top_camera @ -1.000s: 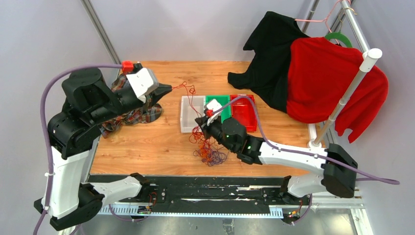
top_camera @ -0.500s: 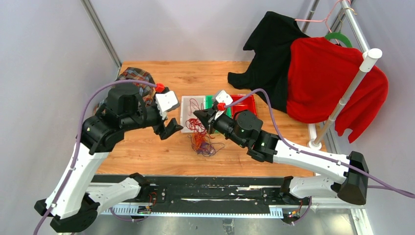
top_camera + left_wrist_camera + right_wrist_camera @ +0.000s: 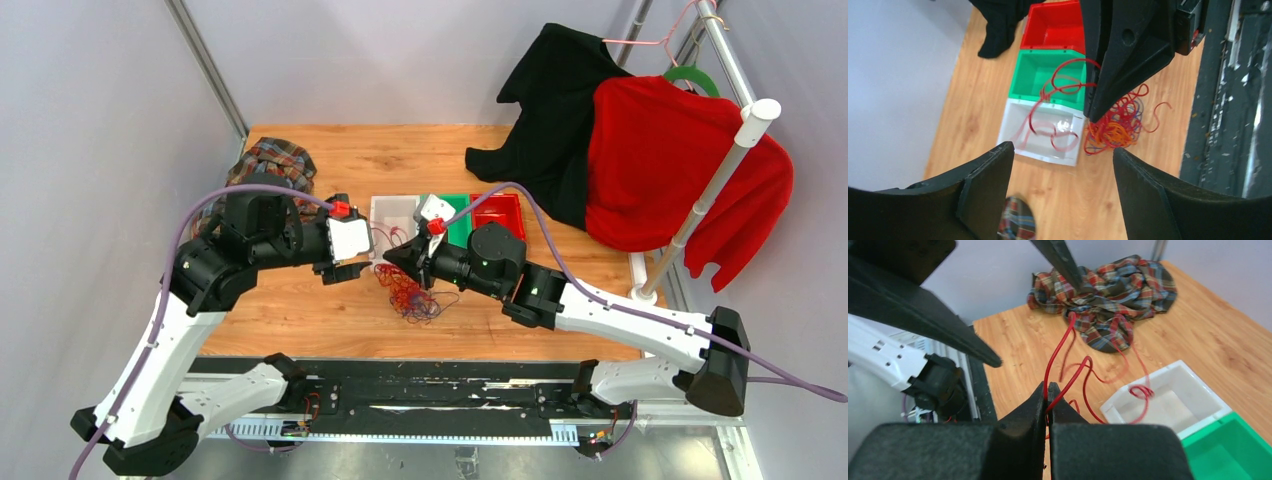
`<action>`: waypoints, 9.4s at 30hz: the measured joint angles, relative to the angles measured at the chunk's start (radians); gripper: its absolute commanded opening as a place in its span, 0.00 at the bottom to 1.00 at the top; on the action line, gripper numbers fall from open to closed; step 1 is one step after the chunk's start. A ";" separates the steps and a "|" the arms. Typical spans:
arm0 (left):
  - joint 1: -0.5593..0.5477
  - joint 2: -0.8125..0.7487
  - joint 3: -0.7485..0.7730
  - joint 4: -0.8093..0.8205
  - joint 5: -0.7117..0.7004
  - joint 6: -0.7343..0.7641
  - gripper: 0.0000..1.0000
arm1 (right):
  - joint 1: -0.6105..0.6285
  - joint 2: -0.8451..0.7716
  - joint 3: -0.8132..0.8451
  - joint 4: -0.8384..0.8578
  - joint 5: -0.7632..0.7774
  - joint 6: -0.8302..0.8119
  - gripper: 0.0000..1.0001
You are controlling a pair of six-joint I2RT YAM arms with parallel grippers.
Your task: Untangle the cables
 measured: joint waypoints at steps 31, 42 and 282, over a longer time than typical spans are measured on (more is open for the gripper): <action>-0.047 -0.088 -0.064 0.132 0.063 0.148 0.00 | 0.000 0.092 -0.096 0.183 0.065 0.104 0.51; -0.047 -0.064 0.128 0.136 0.039 0.008 0.00 | 0.015 0.162 -0.261 0.424 0.273 0.124 0.55; 0.077 0.416 0.373 0.148 0.042 0.195 0.00 | 0.071 0.415 -0.585 0.689 0.213 0.412 0.39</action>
